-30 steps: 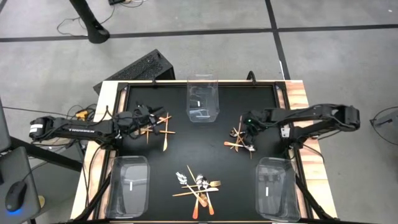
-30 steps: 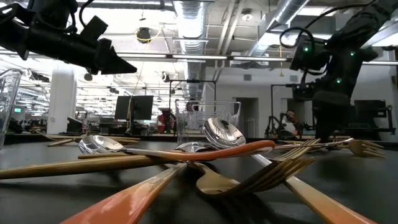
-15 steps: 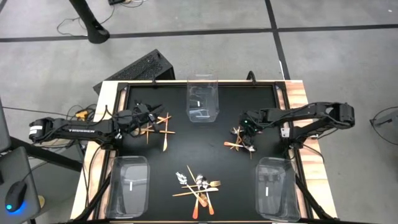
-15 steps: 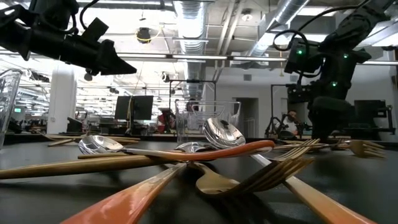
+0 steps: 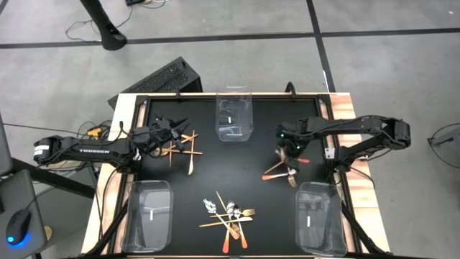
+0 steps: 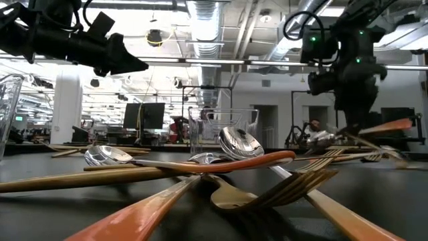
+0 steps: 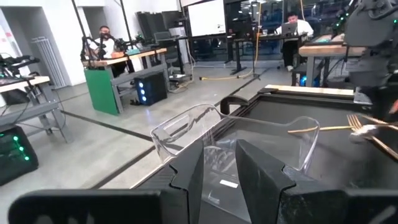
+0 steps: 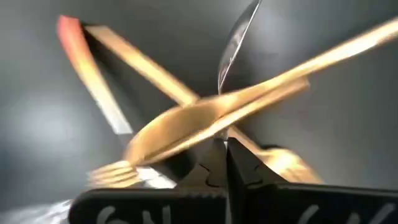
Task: Sort silverware by color (type)
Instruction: Put the orange spoon into the top transparent bin
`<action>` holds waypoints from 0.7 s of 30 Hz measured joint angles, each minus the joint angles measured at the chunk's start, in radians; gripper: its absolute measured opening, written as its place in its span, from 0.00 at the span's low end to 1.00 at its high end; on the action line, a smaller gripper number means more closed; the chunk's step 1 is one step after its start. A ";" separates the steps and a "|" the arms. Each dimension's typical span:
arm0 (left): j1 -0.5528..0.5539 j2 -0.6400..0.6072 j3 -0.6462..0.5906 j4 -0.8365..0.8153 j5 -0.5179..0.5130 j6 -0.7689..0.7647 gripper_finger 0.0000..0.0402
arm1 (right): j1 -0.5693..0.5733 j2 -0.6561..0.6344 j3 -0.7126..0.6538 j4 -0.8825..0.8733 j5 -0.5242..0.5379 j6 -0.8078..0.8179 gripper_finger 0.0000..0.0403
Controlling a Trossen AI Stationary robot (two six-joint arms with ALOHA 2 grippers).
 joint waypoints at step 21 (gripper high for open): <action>0.000 0.000 0.000 -0.048 0.013 0.028 0.22 | -0.122 -0.004 0.083 0.136 0.150 0.189 0.02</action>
